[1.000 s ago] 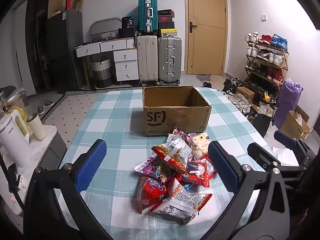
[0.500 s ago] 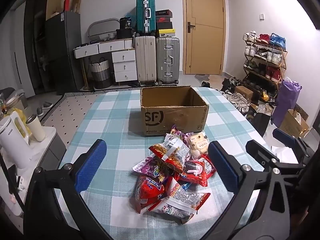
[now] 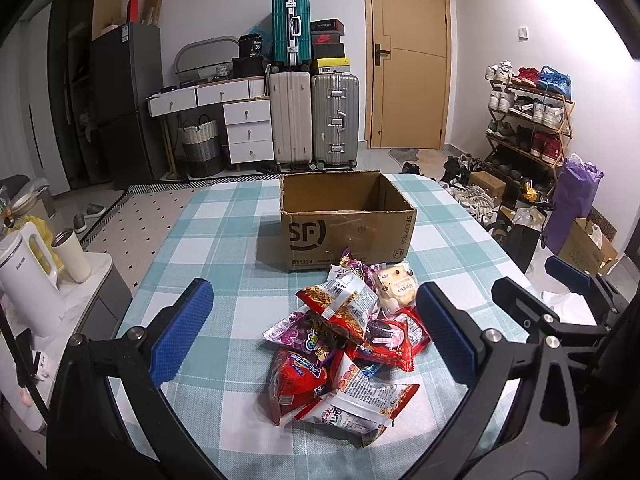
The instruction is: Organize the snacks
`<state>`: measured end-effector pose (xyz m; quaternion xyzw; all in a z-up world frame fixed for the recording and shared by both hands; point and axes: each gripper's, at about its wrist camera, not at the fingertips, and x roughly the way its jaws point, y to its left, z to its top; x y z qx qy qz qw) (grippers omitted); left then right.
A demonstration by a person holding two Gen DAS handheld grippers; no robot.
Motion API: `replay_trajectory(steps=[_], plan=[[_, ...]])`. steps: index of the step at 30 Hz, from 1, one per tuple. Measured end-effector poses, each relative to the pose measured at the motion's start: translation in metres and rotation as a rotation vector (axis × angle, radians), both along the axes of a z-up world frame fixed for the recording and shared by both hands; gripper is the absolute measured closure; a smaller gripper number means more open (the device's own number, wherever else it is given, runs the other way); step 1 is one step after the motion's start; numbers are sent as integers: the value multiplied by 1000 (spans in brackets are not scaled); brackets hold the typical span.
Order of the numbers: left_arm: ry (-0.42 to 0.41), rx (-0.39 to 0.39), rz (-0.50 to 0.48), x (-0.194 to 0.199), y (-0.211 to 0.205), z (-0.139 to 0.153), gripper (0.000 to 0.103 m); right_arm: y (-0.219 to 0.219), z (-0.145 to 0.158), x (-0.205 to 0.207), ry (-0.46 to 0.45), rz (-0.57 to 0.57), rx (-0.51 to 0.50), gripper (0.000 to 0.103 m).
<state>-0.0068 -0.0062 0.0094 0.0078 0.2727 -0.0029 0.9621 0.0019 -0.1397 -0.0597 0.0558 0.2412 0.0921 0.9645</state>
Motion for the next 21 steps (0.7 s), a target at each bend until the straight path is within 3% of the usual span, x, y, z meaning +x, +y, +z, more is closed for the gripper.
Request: replay_trajectory(steps=[21], plan=[[-1,3,-1,0,0,-1,1,-1,-1,0,0,0,4,0]])
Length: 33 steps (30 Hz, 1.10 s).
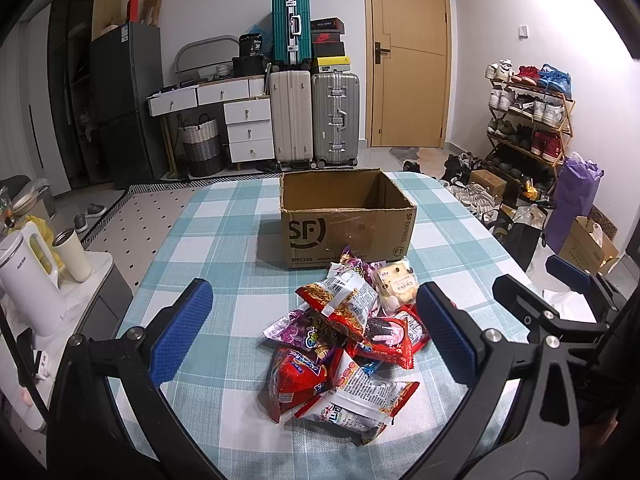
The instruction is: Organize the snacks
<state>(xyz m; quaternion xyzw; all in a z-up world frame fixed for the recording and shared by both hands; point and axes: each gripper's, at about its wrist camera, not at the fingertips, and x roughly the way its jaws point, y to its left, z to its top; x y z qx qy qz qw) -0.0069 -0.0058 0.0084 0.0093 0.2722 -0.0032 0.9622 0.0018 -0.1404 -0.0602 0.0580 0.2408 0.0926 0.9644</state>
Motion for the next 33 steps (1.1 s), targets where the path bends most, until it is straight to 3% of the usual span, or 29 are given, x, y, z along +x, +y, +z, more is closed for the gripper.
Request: replay_trajectory(steps=[25,33], plan=[[4,6,5,-1,1,-8,1,0,0,0,1,-1,3,0],[29,-56,-23,-3,13,-16,1,-4,3,-3,4,-2,3,0]])
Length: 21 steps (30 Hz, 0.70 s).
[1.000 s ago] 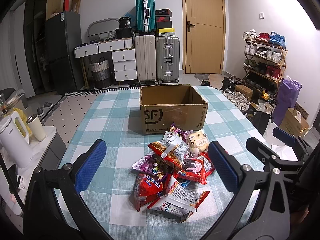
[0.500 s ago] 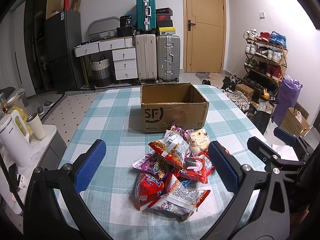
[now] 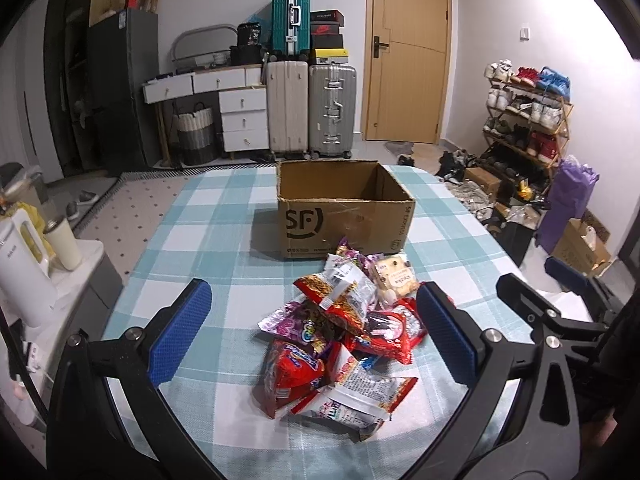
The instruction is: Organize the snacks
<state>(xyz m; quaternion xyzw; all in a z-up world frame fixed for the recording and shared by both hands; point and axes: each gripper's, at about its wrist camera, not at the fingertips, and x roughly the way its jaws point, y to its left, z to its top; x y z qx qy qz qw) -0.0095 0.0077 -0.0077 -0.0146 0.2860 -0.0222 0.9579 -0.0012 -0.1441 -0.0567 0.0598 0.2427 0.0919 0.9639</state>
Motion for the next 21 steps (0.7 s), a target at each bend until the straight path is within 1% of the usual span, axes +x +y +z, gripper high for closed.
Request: replay_trajectory(steps=[3,10,13,15,18,21], plan=[[7,-20,-4,0,6,-2,1,1,-1,0,1,0,2,0],[47,-16,-9,9,13,-13,1,-5,2,-2,6,-1,-1,0],[73,-26,-21,12,17,-19,1,-7,-12,-6,14,-1,2,0],[83,-30,-32,15,19,-25,1,-9,-14,-8,20,1,4,0],[99,-31,-52,18,19,-34,1,0,-25,0,28,5,1,0],[119,-29,-73,18,20,-45,1,2,-29,4,38,6,-2,0]])
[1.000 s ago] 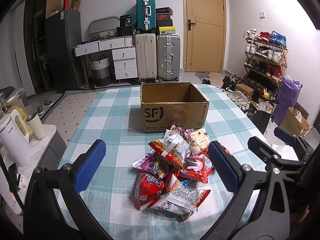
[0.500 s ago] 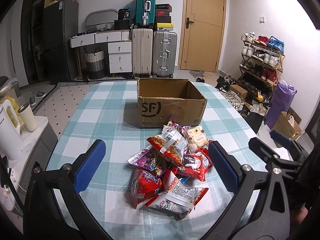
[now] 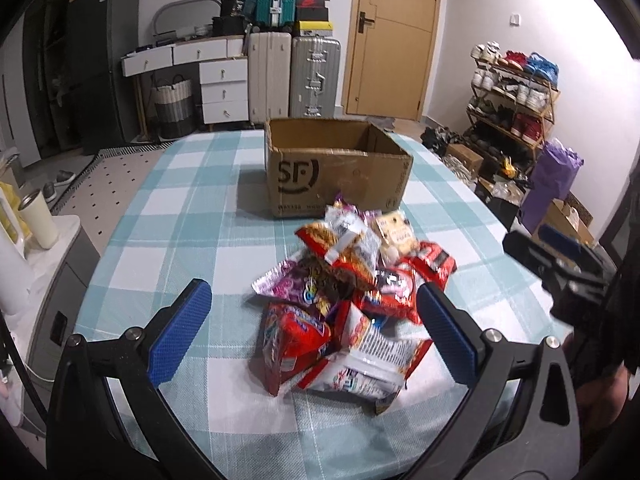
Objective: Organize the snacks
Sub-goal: 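Lower the left tool onto the white chip bag and close it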
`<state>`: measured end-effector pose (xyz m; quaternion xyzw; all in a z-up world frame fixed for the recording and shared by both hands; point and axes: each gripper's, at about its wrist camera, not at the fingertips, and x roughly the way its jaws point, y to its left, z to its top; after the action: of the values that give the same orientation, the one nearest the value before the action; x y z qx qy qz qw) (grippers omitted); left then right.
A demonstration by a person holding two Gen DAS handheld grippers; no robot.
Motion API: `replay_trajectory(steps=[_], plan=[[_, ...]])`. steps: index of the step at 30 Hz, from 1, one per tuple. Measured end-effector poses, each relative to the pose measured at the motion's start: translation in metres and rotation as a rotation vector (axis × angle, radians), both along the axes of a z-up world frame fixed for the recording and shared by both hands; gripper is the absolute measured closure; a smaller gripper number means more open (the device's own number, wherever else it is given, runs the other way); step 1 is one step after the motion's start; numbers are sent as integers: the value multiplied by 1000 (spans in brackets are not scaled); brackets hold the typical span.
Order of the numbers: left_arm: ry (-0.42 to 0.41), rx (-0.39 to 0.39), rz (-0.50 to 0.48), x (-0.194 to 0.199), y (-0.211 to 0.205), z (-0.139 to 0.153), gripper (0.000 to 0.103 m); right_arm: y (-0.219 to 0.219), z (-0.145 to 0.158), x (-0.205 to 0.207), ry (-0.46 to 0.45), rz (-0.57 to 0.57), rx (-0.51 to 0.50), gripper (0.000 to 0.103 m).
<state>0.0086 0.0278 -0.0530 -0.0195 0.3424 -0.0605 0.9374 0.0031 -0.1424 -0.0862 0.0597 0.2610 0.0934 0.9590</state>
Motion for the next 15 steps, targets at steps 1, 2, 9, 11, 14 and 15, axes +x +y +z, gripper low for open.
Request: replay_trajectory(steps=[1,2,9,11,14,15], plan=[[11,-3,-8,1,0,-5,1,-1,-1,1,3,-2,0,0],[20,-5,-16,0,1,-8,1,0,-3,2,7,-3,1,0],[86,-25,-59,8,-5,-38,1,-4,-14,8,40,-12,18,0],[97,-26,-70,9,-10,-43,1,-5,-17,10,49,-13,19,0],[114,-37,-89,11,-17,-50,1,-6,-21,14,57,-14,20,0],[118,-36,-93,12,-19,-52,1,-7,-22,15,59,-15,21,0]])
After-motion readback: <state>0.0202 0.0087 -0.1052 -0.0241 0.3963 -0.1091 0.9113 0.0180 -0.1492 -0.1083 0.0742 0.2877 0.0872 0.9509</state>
